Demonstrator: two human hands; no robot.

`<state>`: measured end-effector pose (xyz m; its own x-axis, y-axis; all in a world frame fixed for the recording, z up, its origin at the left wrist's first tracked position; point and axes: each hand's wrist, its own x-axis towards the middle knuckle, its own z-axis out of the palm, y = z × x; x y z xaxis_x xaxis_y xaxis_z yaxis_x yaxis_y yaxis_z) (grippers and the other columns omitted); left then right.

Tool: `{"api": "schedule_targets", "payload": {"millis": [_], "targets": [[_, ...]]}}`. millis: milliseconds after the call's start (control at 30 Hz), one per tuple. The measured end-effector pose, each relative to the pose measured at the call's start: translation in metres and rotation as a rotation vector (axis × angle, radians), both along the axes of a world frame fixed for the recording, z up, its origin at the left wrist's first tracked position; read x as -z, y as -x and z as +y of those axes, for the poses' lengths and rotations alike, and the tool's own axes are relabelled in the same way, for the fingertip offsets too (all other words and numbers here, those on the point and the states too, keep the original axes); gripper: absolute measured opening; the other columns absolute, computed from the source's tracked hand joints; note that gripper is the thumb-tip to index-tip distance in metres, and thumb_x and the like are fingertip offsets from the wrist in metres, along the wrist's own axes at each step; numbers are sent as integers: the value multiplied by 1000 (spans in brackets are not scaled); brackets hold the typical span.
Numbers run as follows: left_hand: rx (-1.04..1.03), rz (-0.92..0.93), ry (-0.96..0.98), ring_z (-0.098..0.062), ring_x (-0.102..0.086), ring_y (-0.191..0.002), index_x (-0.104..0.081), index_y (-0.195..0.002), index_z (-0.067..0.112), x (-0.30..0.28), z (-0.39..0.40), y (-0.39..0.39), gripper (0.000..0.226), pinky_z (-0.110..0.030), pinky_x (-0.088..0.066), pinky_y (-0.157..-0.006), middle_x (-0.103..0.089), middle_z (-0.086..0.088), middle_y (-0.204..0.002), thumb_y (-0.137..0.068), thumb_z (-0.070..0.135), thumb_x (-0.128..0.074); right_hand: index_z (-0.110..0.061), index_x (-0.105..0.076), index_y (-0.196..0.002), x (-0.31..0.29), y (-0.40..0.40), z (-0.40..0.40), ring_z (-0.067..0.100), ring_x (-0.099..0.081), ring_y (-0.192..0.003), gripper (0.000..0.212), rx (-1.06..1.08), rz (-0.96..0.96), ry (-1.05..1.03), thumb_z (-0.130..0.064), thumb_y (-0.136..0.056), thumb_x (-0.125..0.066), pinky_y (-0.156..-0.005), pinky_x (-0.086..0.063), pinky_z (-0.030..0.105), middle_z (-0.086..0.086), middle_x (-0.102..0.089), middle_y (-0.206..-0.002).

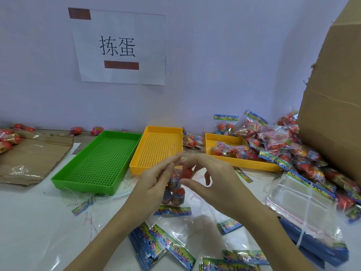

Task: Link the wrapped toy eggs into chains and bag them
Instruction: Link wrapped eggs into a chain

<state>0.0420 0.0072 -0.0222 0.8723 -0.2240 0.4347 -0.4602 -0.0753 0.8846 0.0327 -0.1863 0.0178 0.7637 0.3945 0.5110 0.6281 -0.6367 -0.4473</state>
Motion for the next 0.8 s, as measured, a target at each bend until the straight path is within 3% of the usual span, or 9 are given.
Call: {"api": "schedule_targets", "payload": {"millis": [100, 200, 333, 400, 467, 567, 633, 800], "targets": [[2, 69, 58, -12, -66, -126, -64, -137, 24, -1, 1, 1, 38, -27, -57, -97, -73, 11, -129, -104, 28, -46, -27, -69, -111, 3, -2, -1, 1, -57, -94, 21, 23, 27, 74, -34, -92, -75, -72, -37, 7, -17, -69, -109], [-29, 133, 89, -15, -63, -130, -67, -134, 21, -2, 1, 1, 37, -46, -52, -108, -74, 6, -128, -105, 29, -45, -28, -73, -109, 7, -2, 1, -3, -52, -95, 14, 29, 57, 87, -30, -95, -71, -76, -33, 7, -19, -68, -120], [-6, 241, 182, -24, -70, -120, -74, -123, 15, -6, 0, 3, 33, -53, -55, -102, -76, -4, -123, -109, 20, -44, -23, -76, -115, 5, 2, 4, 0, -57, -105, 19, 44, 29, 20, -24, -100, -66, -85, -48, 15, -14, -66, -121], [7, 288, 222, -28, -73, -114, -76, -119, 14, -7, 1, 3, 31, -49, -59, -95, -77, -9, -120, -110, 19, -46, -19, -75, -116, 2, 2, 4, 5, -64, -96, 19, 55, -26, -33, -17, -100, -65, -76, -53, 15, -9, -69, -113], [29, 336, 290, -30, -75, -110, -76, -115, 10, -9, 1, 4, 28, -36, -62, -84, -78, -13, -115, -109, 14, -48, -18, -72, -117, 0, 3, 4, 4, -66, -88, 19, 84, -71, -82, -14, -100, -64, -69, -52, 12, -7, -71, -105], [37, 367, 329, -30, -77, -104, -78, -106, 10, -11, -3, 8, 24, -26, -61, -74, -79, -14, -109, -106, 13, -54, -20, -71, -117, -1, 6, 8, 3, -67, -78, 20, 112, -134, -124, -24, -101, -61, -66, -48, 7, -9, -72, -95], [35, 343, 305, -30, -77, -101, -80, -103, 13, -11, -7, 11, 23, -26, -60, -76, -79, -14, -107, -105, 17, -57, -23, -73, -113, -1, 9, 12, 4, -64, -72, 22, 124, -180, -119, -34, -99, -61, -64, -47, 8, -11, -71, -90], [27, 224, 210, -24, -78, -99, -78, -110, 14, -9, -14, 16, 25, -25, -60, -85, -80, -7, -104, -106, 19, -54, -22, -78, -107, 2, 9, 16, 8, -62, -66, 13, 206, -254, -101, -28, -97, -71, -60, -56, 27, -8, -70, -87]]}}
